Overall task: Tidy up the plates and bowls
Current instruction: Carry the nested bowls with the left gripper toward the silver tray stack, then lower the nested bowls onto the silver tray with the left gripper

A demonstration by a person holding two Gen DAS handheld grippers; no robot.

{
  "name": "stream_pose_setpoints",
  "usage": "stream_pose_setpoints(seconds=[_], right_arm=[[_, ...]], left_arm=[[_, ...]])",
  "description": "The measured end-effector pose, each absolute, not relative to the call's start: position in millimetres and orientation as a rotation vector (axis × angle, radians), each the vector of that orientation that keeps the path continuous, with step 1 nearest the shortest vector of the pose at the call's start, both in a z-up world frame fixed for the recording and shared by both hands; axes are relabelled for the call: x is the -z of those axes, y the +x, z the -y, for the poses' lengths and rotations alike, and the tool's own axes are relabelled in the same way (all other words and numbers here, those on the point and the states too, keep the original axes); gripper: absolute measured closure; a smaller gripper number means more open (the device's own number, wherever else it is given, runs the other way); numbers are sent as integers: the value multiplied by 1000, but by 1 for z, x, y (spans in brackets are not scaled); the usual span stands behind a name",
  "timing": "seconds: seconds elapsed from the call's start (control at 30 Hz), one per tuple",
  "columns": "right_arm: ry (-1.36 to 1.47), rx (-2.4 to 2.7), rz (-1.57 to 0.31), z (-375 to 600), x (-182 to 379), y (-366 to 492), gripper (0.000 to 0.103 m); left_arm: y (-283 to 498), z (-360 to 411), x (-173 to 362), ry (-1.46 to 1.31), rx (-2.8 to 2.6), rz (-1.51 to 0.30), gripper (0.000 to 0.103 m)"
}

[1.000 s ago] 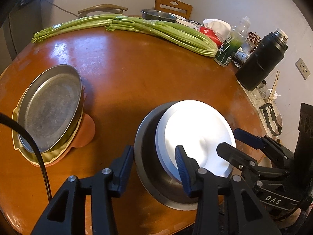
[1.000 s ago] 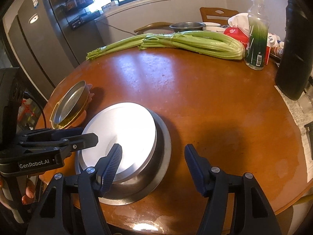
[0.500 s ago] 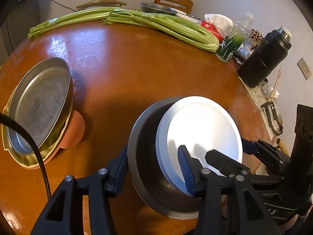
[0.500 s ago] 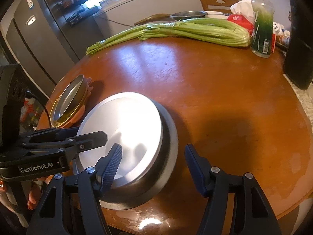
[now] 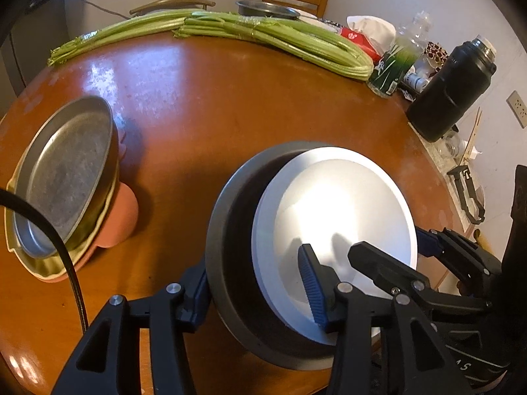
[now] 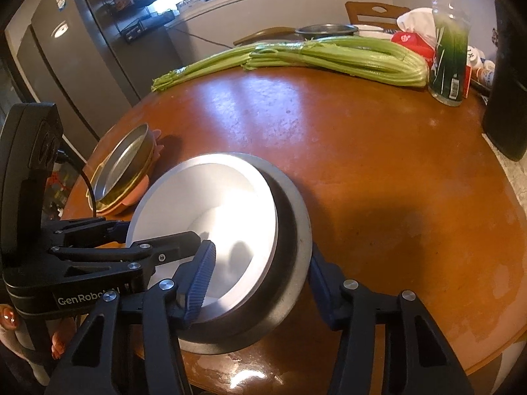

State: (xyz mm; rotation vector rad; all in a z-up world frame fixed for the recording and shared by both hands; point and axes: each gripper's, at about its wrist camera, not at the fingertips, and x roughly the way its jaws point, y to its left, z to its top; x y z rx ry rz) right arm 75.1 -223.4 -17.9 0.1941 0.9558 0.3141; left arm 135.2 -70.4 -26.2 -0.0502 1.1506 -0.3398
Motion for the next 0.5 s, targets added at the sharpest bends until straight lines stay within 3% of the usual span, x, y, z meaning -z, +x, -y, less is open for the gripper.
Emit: stream_pose_setpoints(seconds=[0.5], right_arm=[[141,-352,-891,194,-21,86,46]], left_arm=[[135,35,-10,-87,301,-1079,55]])
